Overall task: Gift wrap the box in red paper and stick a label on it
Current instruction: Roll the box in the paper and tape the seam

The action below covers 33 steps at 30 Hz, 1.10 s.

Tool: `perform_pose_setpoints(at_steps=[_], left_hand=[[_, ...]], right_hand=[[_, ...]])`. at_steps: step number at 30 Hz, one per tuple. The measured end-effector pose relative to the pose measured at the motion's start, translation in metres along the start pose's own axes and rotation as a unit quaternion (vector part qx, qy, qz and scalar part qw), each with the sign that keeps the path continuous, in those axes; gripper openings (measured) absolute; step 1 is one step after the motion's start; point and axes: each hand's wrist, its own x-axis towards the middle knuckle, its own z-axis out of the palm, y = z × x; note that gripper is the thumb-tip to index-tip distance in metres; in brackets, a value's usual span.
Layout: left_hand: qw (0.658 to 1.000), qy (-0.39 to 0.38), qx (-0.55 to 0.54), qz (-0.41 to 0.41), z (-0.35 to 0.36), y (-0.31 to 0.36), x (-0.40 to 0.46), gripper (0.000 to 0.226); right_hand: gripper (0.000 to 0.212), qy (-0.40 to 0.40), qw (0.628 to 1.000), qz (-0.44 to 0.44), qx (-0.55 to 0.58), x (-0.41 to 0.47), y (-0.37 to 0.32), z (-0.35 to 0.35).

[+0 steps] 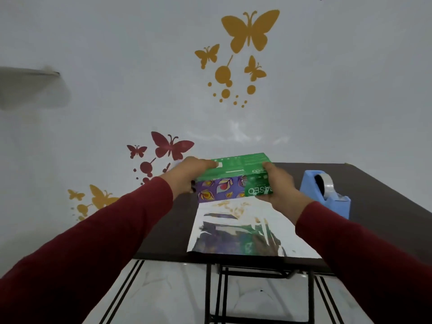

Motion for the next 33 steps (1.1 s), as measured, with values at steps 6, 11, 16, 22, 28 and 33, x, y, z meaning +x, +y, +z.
perform_pose_setpoints(at_steps=[6,11,16,22,28,33], left_hand=[[0.997,0.066,0.037,0.028,0.040,-0.004,0.025,0.021],[0.996,0.044,0.041,0.060,0.062,-0.010,0.043,0.067],[0.995,0.045,0.061,0.058,0.073,-0.024,0.060,0.053],[0.997,0.024,0.062,0.044,0.078,-0.040,0.065,0.015],[0.995,0.022,0.087,0.051,0.074,-0.043,0.074,0.027],[0.972,0.069,0.170,0.146,0.065,-0.022,0.091,0.027]], right_hand=[[0.039,0.049,0.967,-0.027,-0.249,0.010,-0.004,-0.028],[0.030,0.067,0.956,-0.047,-0.280,0.038,0.014,-0.046],[0.026,0.107,0.936,-0.057,-0.331,0.045,0.024,-0.048],[0.039,0.105,0.905,-0.062,-0.408,0.058,0.030,-0.051],[0.039,0.069,0.866,-0.077,-0.489,0.062,0.022,-0.051],[0.038,0.041,0.810,-0.192,-0.552,0.075,-0.012,-0.039]])
